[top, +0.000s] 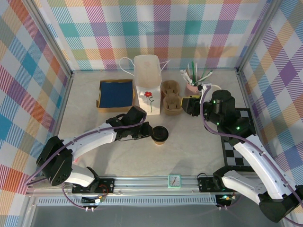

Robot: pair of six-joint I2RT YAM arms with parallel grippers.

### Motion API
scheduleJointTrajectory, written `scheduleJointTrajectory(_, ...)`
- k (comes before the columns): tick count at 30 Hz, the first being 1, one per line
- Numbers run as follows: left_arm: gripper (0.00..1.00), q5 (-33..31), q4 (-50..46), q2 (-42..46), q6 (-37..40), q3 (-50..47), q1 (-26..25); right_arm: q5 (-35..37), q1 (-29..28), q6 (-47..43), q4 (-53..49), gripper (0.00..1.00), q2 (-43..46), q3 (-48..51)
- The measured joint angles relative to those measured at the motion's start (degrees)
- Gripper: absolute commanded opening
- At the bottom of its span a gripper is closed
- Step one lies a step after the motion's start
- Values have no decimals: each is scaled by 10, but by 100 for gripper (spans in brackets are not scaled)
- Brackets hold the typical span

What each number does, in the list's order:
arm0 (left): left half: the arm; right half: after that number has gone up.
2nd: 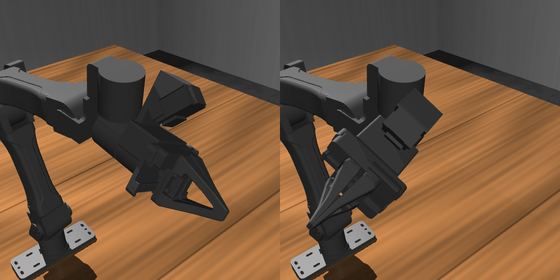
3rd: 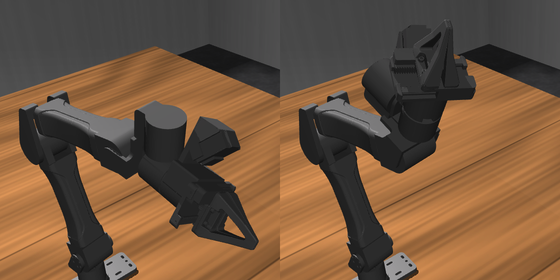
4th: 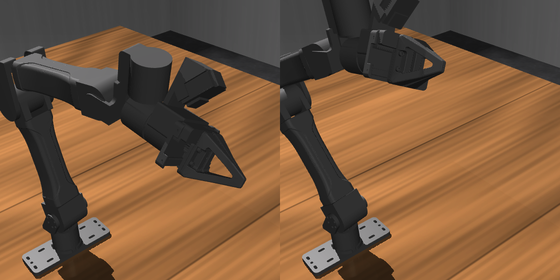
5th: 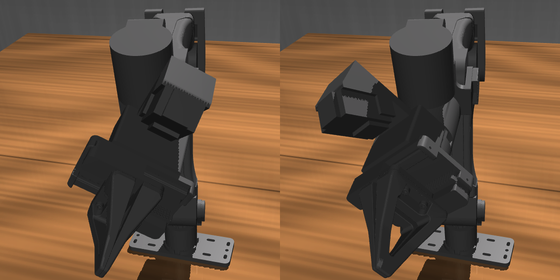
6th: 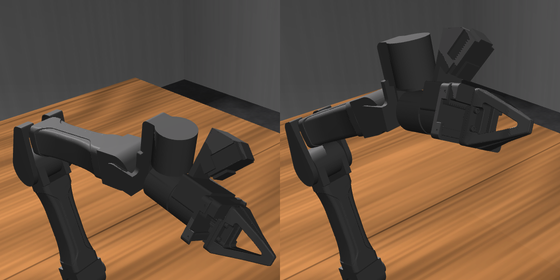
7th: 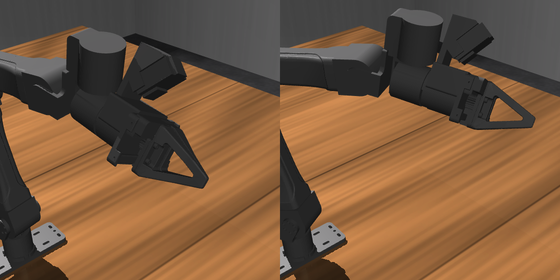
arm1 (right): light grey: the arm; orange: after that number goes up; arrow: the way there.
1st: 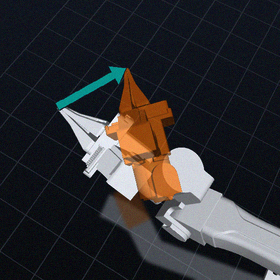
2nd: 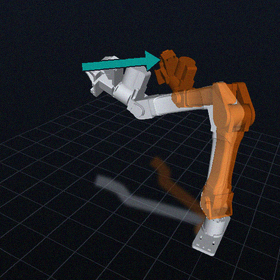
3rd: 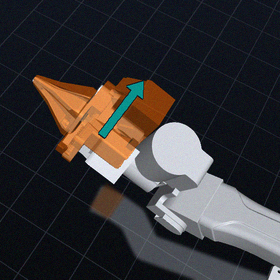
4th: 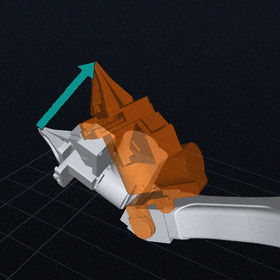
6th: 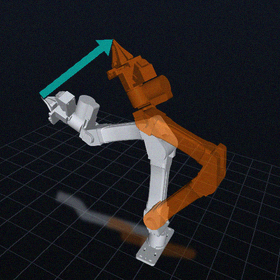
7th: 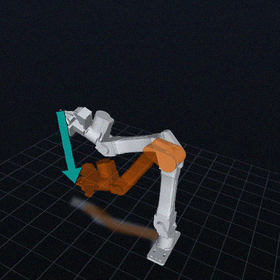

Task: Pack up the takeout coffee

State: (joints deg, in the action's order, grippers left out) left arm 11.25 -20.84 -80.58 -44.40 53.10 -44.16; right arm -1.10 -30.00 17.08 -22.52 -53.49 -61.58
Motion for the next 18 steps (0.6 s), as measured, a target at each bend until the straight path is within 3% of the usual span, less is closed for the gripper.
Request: scheduleJointTrajectory(18, 21, -15, 1, 0, 4, 0, -1, -4, 0, 0, 6, 52, 5, 9)
